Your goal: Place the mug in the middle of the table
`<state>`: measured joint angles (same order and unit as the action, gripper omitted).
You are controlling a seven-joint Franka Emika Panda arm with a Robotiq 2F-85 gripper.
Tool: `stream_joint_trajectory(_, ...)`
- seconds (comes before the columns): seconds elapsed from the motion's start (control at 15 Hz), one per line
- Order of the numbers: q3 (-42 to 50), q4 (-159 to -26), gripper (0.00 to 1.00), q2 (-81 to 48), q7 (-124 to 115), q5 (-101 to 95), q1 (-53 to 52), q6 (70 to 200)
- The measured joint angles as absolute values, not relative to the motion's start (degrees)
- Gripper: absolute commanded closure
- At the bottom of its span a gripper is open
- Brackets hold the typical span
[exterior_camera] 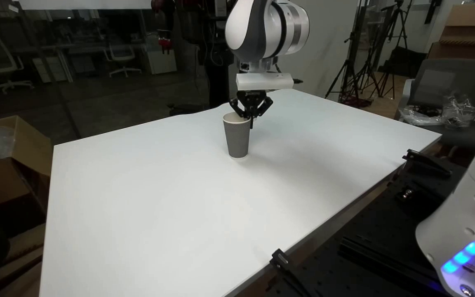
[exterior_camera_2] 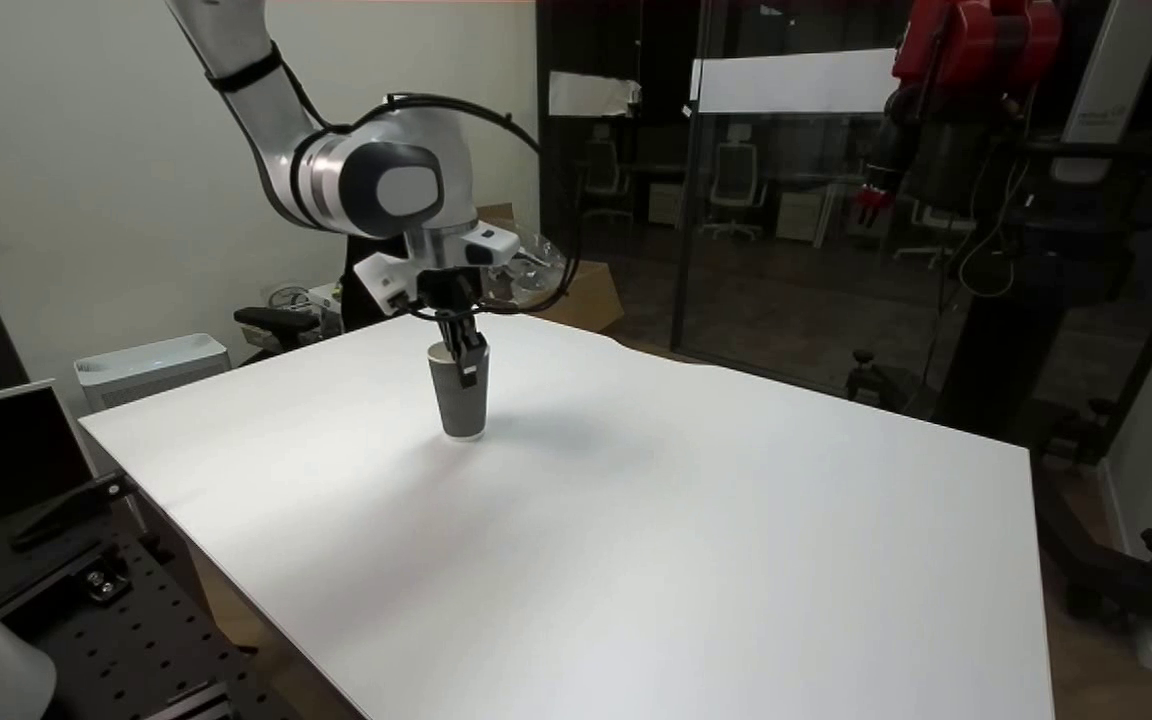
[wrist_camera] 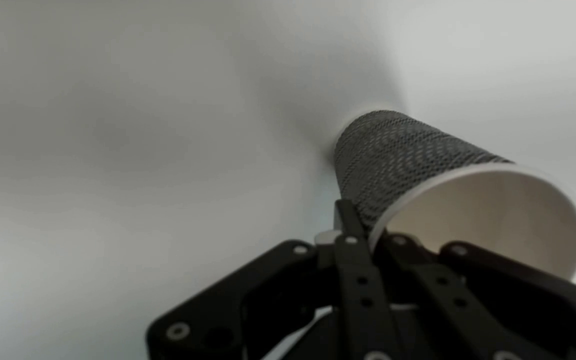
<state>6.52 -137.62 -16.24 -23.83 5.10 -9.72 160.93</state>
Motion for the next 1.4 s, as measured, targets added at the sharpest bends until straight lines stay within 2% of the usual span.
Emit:
stream_joint_trajectory(1.2,4.4,-138.4,0.99,-15.3,-23.9,6.8,-6.8,159.3)
stream_joint_trajectory(1.27,4.4,-138.4,0.71,-15.3,-23.9,6.8,-6.8,159.2)
stream_joint_trajectory(1.4,4.4,-138.1,0.65,-15.3,-23.9,6.7,-6.8,158.5)
